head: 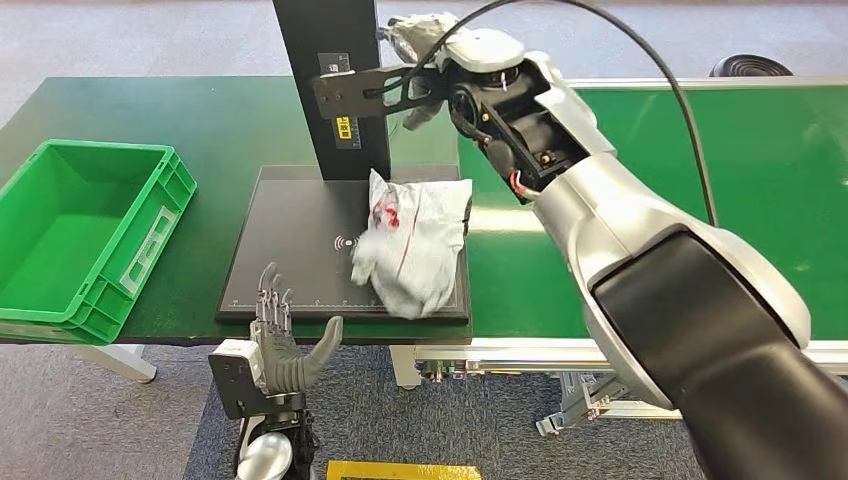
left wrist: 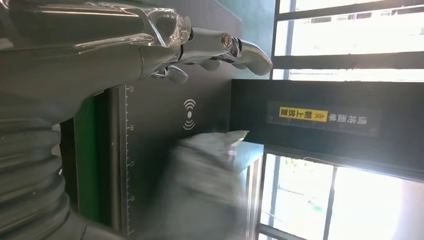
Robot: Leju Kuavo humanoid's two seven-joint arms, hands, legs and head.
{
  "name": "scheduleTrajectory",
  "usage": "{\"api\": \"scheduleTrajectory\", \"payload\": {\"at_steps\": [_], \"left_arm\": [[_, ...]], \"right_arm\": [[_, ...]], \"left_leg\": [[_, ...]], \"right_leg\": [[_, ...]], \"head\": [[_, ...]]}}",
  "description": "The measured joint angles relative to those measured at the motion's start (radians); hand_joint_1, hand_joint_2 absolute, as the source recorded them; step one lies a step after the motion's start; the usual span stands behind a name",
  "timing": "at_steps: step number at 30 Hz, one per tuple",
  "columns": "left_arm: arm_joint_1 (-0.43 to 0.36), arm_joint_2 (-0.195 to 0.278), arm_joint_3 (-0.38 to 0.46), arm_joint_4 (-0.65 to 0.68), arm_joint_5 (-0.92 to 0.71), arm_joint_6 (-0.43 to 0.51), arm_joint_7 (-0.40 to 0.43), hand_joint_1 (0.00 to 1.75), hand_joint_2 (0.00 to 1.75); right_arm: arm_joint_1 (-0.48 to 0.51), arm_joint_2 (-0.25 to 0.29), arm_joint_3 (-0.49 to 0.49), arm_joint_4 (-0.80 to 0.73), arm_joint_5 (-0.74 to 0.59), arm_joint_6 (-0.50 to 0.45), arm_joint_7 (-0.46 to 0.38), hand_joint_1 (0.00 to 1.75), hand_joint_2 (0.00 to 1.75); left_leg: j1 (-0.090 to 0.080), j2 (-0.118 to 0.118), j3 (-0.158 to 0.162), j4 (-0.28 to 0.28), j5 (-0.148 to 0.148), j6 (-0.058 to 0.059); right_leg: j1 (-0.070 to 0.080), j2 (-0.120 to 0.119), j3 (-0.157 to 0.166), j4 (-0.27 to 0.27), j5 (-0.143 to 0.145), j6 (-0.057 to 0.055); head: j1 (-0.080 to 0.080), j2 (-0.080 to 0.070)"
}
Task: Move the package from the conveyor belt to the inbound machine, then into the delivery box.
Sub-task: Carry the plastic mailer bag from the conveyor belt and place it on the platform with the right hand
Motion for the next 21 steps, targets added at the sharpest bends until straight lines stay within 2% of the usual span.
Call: {"api": "scheduleTrajectory", "payload": {"at_steps": [5,16,19,21], "left_arm": [[0.009,0.0,0.016,-0.028,-0.004,0.005,0.0,0.0,1.75],[0.021,-0.003,0.044,-0.059,-0.006,0.006,0.0,0.0,1.75],[0.023,-0.004,0.05,-0.064,-0.007,0.015,0.0,0.0,1.75],[0.026,-0.004,0.051,-0.066,-0.008,0.026,0.0,0.0,1.75]], "right_arm": [[-0.043,0.002,0.019,0.0,0.009,0.004,-0.038,0.0,1.75],[-0.067,0.002,0.05,0.008,0.032,0.017,-0.054,0.0,1.75],[-0.072,-0.002,0.048,0.008,0.017,-0.042,-0.037,0.0,1.75],[-0.075,-0.013,0.031,0.005,-0.022,-0.138,-0.017,0.0,1.75]], "left_leg": [[0.0,0.0,0.0,0.0,0.0,0.0],[0.0,0.0,0.0,0.0,0.0,0.0],[0.0,0.0,0.0,0.0,0.0,0.0],[0.0,0.0,0.0,0.0,0.0,0.0]], "right_leg": [[0.0,0.0,0.0,0.0,0.0,0.0],[0.0,0.0,0.0,0.0,0.0,0.0],[0.0,0.0,0.0,0.0,0.0,0.0],[0.0,0.0,0.0,0.0,0.0,0.0]], "head": [[0.0,0.0],[0.0,0.0],[0.0,0.0],[0.0,0.0]]}}
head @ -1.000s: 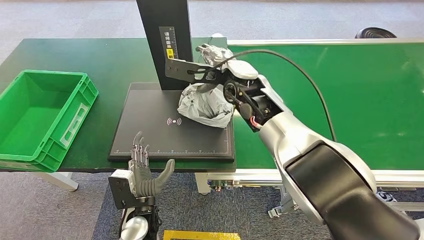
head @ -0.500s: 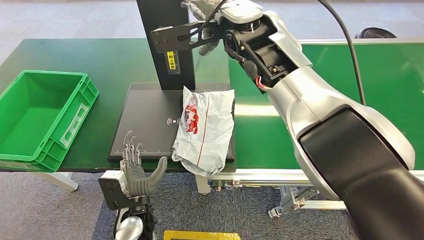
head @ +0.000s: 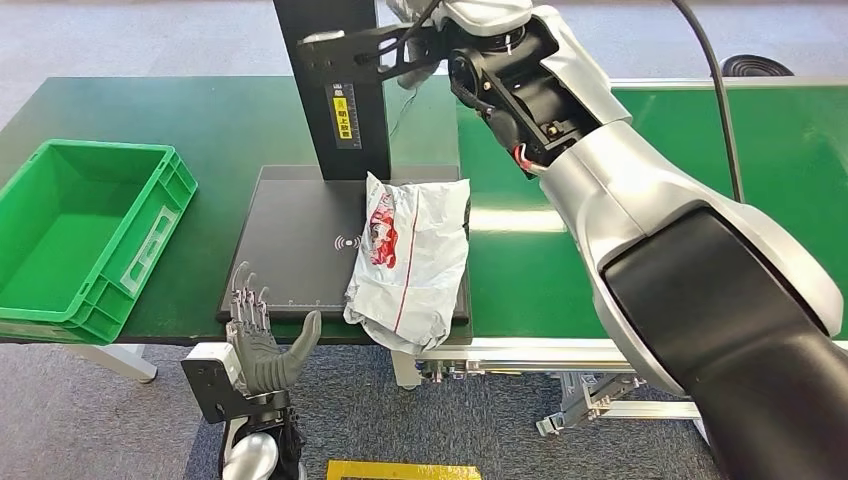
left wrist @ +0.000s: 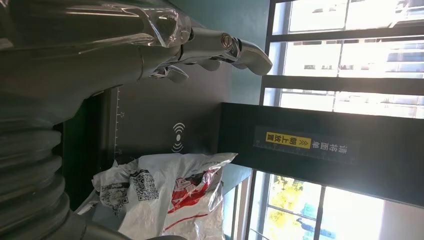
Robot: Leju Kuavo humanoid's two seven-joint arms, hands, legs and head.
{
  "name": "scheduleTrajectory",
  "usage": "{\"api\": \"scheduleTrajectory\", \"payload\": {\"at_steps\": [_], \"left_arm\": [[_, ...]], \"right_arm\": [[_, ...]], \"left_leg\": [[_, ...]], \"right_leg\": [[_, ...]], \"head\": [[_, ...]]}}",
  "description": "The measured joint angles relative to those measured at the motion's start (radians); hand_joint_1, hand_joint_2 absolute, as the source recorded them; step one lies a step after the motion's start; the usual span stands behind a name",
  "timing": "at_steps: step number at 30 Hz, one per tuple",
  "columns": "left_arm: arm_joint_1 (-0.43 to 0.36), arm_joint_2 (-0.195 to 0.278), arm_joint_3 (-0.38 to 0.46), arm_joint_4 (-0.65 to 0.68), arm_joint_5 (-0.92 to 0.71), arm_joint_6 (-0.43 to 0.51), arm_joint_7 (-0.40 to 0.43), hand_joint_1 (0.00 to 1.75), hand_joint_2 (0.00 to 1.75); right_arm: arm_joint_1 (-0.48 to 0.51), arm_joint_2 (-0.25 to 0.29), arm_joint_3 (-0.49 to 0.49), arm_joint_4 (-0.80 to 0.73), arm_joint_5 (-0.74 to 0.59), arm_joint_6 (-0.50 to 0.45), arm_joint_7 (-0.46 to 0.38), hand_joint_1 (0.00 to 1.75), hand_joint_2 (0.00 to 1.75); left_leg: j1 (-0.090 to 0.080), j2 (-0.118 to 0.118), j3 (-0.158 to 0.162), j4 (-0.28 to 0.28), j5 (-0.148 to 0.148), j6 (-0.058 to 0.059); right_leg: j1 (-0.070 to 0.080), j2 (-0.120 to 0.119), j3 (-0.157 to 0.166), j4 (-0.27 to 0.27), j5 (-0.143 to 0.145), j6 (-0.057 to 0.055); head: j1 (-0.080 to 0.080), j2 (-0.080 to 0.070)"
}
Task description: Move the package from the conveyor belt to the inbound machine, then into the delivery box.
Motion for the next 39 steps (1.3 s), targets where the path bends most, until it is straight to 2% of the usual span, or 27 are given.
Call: {"api": "scheduleTrajectory", "payload": {"at_steps": [3,5,12,16,21,32,36,39], "left_arm": [[0.008,0.0,0.001,-0.01,-0.002,0.023,0.0,0.0,1.75],[0.015,0.0,0.002,-0.016,-0.004,0.034,0.0,0.0,1.75],[0.029,0.003,0.003,-0.038,-0.014,0.054,0.0,0.0,1.75],[0.042,0.006,0.0,-0.049,-0.017,0.064,0.0,0.0,1.75],[0.052,0.006,0.0,-0.057,-0.018,0.067,0.0,0.0,1.75],[0.053,0.007,-0.001,-0.061,-0.019,0.068,0.0,0.0,1.75],[0.057,0.01,-0.001,-0.065,-0.018,0.083,0.0,0.0,1.75],[0.07,0.016,0.0,-0.082,-0.019,0.1,0.0,0.0,1.75]], "right_arm": [[-0.003,-0.034,-0.066,-0.015,-0.089,-0.17,0.001,0.0,1.75],[0.0,-0.063,-0.122,-0.028,-0.138,-0.234,-0.025,0.0,1.75],[0.085,-0.15,-0.298,-0.089,-0.3,-0.331,-0.172,0.0,1.75],[0.162,-0.204,-0.406,-0.134,-0.401,-0.369,-0.22,0.0,1.75],[0.225,-0.252,-0.495,-0.167,-0.433,-0.383,-0.238,0.0,1.75],[0.251,-0.276,-0.532,-0.187,-0.439,-0.383,-0.243,0.0,1.75],[0.307,-0.287,-0.551,-0.23,-0.52,-0.37,-0.33,0.0,1.75],[0.453,-0.302,-0.57,-0.34,-0.644,-0.352,-0.446,0.0,1.75]], "left_leg": [[0.0,-0.002,0.0,0.0,0.0,0.0],[0.0,-0.003,0.0,0.0,0.0,0.0],[0.0,-0.004,0.001,0.0,0.0,0.0],[0.0,-0.005,0.001,0.0,0.0,0.0],[-0.001,-0.001,0.001,0.0,0.0,0.0],[0.0,-0.001,0.001,0.0,0.0,0.0],[0.0,-0.002,0.002,0.0,0.0,0.0],[0.0,-0.004,0.003,0.0,0.0,0.0]], "right_leg": [[0.0,-0.001,0.001,0.0,0.0,0.0],[0.0,-0.002,0.002,0.0,0.0,0.0],[0.0,-0.001,0.002,0.0,0.0,0.0],[0.0,-0.002,0.003,0.0,0.0,0.0],[-0.001,-0.001,0.002,0.0,0.0,0.001],[0.0,-0.001,0.002,0.0,0.0,0.001],[0.0,-0.001,0.003,0.0,0.0,0.001],[0.0,-0.003,0.005,0.0,-0.001,0.001]], "head": [[0.0,0.0],[0.0,0.0],[0.0,0.0],[0.0,0.0],[0.0,0.0],[0.0,0.0],[0.0,0.0],[0.0,0.0]]}}
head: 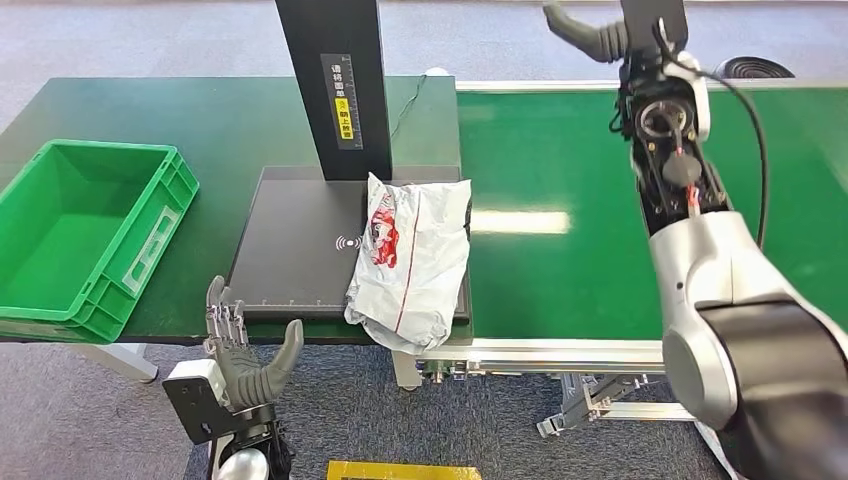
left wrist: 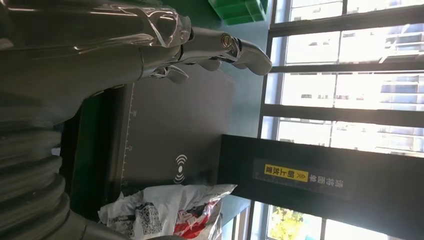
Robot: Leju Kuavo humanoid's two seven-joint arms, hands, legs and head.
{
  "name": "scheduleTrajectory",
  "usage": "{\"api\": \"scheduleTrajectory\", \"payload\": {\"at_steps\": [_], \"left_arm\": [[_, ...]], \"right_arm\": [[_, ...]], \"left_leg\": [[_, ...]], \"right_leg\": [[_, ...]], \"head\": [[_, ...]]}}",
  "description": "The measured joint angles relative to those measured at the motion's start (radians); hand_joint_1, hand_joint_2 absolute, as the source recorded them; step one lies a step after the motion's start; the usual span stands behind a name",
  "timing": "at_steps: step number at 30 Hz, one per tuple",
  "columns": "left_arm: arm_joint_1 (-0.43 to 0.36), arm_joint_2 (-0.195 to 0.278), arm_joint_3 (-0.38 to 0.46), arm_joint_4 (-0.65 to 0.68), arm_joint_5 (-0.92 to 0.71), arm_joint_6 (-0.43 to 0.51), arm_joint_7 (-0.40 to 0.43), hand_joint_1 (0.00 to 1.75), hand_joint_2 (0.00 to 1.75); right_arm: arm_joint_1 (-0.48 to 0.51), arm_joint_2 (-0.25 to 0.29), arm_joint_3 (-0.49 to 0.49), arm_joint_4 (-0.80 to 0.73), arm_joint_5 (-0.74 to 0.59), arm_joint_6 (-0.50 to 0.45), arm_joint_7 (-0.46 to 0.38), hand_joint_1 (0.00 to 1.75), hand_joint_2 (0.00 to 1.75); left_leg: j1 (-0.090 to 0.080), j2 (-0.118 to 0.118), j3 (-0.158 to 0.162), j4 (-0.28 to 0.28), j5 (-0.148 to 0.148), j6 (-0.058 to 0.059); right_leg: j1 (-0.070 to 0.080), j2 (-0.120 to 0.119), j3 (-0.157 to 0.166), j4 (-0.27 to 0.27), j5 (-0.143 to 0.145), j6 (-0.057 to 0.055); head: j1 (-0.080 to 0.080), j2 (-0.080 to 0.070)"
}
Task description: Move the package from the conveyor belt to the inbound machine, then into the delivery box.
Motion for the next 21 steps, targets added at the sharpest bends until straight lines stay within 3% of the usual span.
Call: {"api": "scheduleTrajectory", "payload": {"at_steps": [5,11,16,21], "left_arm": [[0.029,0.01,0.002,-0.042,-0.009,0.027,0.0,0.0,1.75],[0.037,0.016,0.002,-0.063,-0.012,0.028,0.0,0.0,1.75],[0.035,0.017,0.002,-0.06,-0.026,0.006,0.0,0.0,1.75],[0.031,0.012,0.001,-0.049,-0.032,0.003,0.0,0.0,1.75]], "right_arm": [[0.376,0.004,0.002,-0.286,-0.132,-0.098,-0.167,0.0,1.75],[0.74,0.067,0.056,-0.645,-0.207,-0.22,-0.196,0.0,1.75],[0.929,0.115,0.098,-0.827,-0.191,-0.239,-0.197,0.0,1.75],[1.043,0.156,0.119,-0.918,-0.192,-0.216,-0.197,0.0,1.75]], "left_leg": [[0.0,-0.002,0.0,0.0,-0.002,0.0],[0.001,-0.002,-0.001,-0.001,-0.003,-0.001],[0.001,-0.001,-0.001,-0.001,-0.004,-0.002],[0.001,-0.001,-0.001,-0.001,-0.004,-0.002]], "right_leg": [[0.0,-0.001,0.001,0.0,-0.002,0.0],[0.001,-0.001,-0.001,0.0,-0.004,-0.001],[0.001,0.0,-0.001,0.0,-0.004,-0.001],[0.001,0.0,-0.001,0.0,-0.004,-0.001]], "head": [[0.0,0.0],[0.0,0.0],[0.0,0.0],[0.0,0.0]]}}
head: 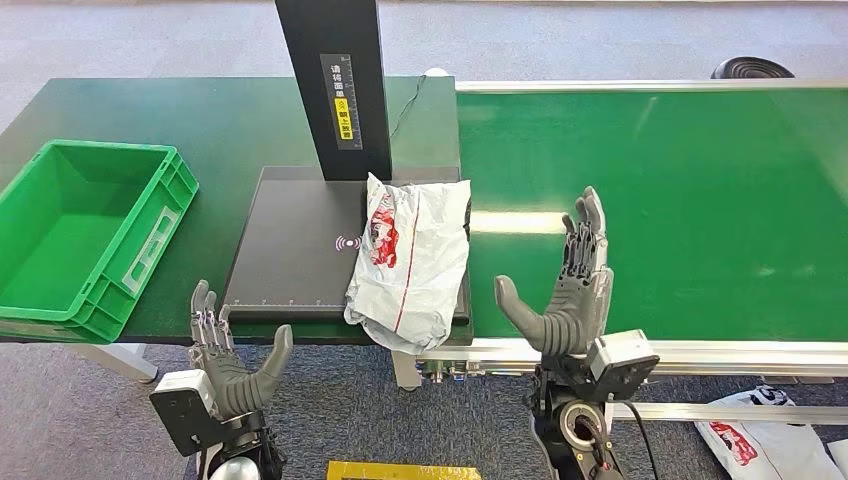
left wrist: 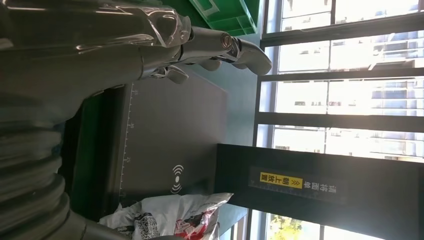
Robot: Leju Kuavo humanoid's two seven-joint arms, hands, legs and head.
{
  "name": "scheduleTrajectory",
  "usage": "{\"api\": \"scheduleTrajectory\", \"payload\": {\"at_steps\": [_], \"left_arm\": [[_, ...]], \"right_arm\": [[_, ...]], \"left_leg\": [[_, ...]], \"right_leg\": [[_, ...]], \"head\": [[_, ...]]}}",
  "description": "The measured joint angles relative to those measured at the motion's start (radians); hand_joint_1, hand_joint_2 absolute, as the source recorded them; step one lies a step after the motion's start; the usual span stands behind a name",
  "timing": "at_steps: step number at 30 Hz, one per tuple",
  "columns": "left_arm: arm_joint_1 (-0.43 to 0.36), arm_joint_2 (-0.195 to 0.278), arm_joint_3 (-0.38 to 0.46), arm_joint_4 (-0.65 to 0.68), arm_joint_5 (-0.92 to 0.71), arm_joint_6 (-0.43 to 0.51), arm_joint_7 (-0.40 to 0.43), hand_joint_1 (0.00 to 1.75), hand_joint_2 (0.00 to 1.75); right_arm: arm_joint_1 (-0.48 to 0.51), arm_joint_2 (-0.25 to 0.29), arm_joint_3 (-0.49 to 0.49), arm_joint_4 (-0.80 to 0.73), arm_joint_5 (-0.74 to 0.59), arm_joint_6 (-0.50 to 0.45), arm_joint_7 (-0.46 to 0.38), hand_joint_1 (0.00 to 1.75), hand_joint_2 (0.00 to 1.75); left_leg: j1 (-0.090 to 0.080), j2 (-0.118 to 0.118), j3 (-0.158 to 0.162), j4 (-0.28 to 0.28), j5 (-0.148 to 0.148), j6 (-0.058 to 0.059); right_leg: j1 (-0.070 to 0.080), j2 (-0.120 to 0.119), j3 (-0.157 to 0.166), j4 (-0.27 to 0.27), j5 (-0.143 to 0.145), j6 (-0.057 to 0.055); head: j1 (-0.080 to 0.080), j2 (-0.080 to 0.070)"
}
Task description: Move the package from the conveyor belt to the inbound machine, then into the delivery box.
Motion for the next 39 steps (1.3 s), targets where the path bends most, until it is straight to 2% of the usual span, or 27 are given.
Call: {"api": "scheduleTrajectory", "payload": {"at_steps": [7,10,16,24,27,28,31,35,39], "left_arm": [[0.0,-0.007,-0.001,0.016,0.01,-0.004,0.0,0.0,1.75],[0.001,-0.01,0.005,0.026,0.074,-0.06,0.0,0.0,1.75],[0.004,-0.012,0.032,0.049,0.182,-0.192,0.026,0.0,1.75],[0.004,-0.012,0.049,0.062,0.19,-0.203,0.032,0.0,1.75],[0.004,-0.011,0.051,0.064,0.214,-0.245,0.057,0.0,0.44],[0.003,-0.01,0.051,0.066,0.223,-0.272,0.074,0.0,0.44],[-0.005,0.006,0.048,0.068,0.196,-0.352,0.126,0.0,1.75],[-0.043,0.07,0.041,0.06,0.055,-0.425,0.186,0.0,1.75],[-0.139,0.191,0.04,0.055,-0.066,-0.46,0.216,0.0,1.75]], "right_arm": [[0.114,0.054,-0.002,-0.042,-0.045,0.113,0.0,0.0,1.75],[0.158,0.077,-0.004,-0.041,-0.074,0.172,0.0,0.0,1.75],[0.197,0.096,-0.003,-0.034,-0.067,0.149,0.0,0.0,1.75],[0.207,0.103,-0.002,-0.033,-0.068,0.146,0.0,0.0,1.75],[0.209,0.104,-0.002,-0.033,-0.067,0.144,0.0,0.0,1.75],[0.211,0.104,-0.002,-0.033,-0.065,0.143,0.0,0.0,1.75],[0.219,0.104,-0.002,-0.039,-0.056,0.14,0.0,0.0,1.75],[0.224,0.101,0.003,-0.054,-0.048,0.136,0.0,0.0,1.75],[0.223,0.094,0.015,-0.065,-0.064,0.132,0.0,0.0,1.75]], "left_leg": [[0.0,0.0,0.0,0.0,0.0,0.0],[0.0,0.0,0.0,0.0,0.0,0.0],[0.0,0.0,0.0,0.0,0.0,0.0],[0.0,0.001,0.0,0.0,0.0,0.0],[0.0,0.0,0.0,0.0,0.0,0.0],[0.0,0.0,0.0,0.0,0.0,0.0],[0.0,0.0,0.0,0.0,0.0,0.0],[0.0,0.001,0.0,0.0,0.0,0.0],[0.001,0.001,0.001,0.0,0.002,-0.002]], "right_leg": [[0.0,0.0,0.0,0.0,0.0,0.0],[0.0,0.0,0.0,0.0,0.0,0.0],[0.0,0.0,0.0,0.0,0.0,0.0],[0.0,0.0,0.0,0.0,0.0,0.0],[0.0,0.0,0.0,0.0,0.0,0.0],[0.0,0.0,0.0,0.0,0.0,0.0],[0.0,0.0,0.0,0.0,0.0,0.0],[0.0,0.0,0.0,0.0,0.0,0.0],[0.001,0.0,0.0,0.001,0.001,-0.001]], "head": [[0.0,0.0],[0.0,0.0],[0.0,0.0],[0.0,0.0],[0.0,0.0],[0.0,0.0],[0.0,0.0],[0.0,0.0],[0.0,0.0]]}}
